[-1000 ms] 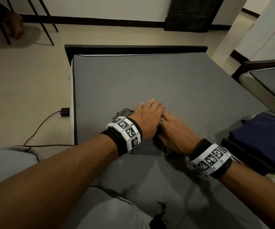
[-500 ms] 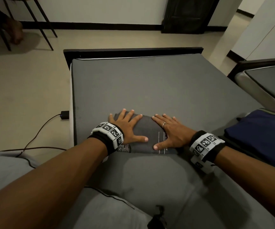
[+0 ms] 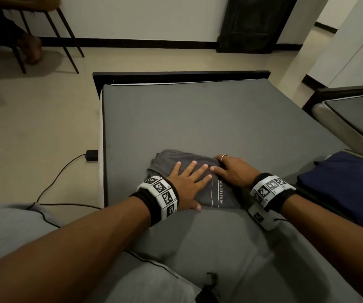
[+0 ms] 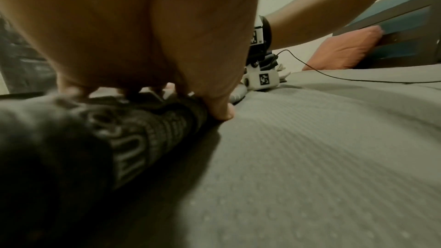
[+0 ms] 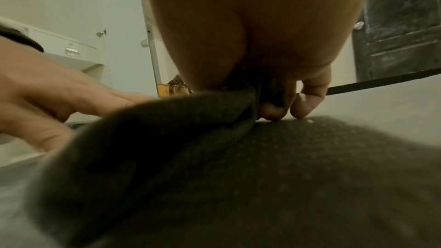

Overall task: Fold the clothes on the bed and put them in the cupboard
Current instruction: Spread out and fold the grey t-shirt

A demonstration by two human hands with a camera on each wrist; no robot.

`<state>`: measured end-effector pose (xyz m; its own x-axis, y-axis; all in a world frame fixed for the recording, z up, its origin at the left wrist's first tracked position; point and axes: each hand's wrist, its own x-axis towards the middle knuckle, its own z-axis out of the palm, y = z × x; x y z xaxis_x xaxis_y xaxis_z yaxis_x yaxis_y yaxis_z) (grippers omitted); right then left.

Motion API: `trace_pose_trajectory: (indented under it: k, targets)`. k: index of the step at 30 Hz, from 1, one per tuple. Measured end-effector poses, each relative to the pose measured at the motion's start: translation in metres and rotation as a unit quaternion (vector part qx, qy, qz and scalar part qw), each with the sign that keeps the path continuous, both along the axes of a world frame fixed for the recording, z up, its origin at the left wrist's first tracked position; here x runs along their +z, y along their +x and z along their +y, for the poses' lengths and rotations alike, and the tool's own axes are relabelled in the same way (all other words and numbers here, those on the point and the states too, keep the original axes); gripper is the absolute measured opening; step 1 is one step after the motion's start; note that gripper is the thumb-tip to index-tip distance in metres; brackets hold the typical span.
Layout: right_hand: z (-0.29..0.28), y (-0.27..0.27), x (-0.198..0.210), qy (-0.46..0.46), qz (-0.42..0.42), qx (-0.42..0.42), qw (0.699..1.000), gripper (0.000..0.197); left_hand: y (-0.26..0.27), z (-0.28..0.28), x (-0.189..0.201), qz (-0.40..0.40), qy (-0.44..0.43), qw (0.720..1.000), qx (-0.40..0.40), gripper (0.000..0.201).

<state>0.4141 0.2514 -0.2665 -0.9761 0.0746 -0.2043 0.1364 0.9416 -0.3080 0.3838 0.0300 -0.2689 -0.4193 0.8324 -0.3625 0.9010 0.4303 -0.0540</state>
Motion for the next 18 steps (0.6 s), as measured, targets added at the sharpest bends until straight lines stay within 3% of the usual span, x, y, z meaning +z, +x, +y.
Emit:
trace_pose_trajectory:
  k: [3,7,10,12,14,16,18]
  targets:
    - [-0.004,0.014,0.003,0.014,-0.02,-0.032,0.999,0.034,-0.009,-0.003,0.016,0.048,-0.022,0.997,-0.052,0.066]
    - [-0.022,0.049,0.013,0.065,-0.068,-0.052,0.994,0.031,-0.027,-0.012,0.035,0.104,-0.025,0.991,-0.081,0.054]
    - [-0.051,0.076,0.031,0.036,-0.132,0.0,0.991,0.039,-0.042,-0.018,0.044,0.141,0.02,0.986,-0.084,0.041]
    - [-0.067,0.085,0.041,-0.001,-0.213,0.069,0.975,0.045,-0.047,-0.023,0.046,0.146,0.02,0.989,-0.033,0.033]
    - [-0.073,0.083,0.05,-0.02,-0.261,0.125,0.957,0.049,-0.046,-0.027,0.048,0.151,0.043,0.985,0.075,0.03]
    - [-0.067,0.067,0.056,-0.022,-0.187,0.118,0.975,0.053,-0.044,-0.032,0.052,0.098,0.081,0.969,0.21,0.026]
    - [-0.053,0.042,0.056,-0.039,-0.046,0.055,0.997,0.048,-0.041,-0.037,0.055,-0.001,0.088,0.945,0.314,0.028]
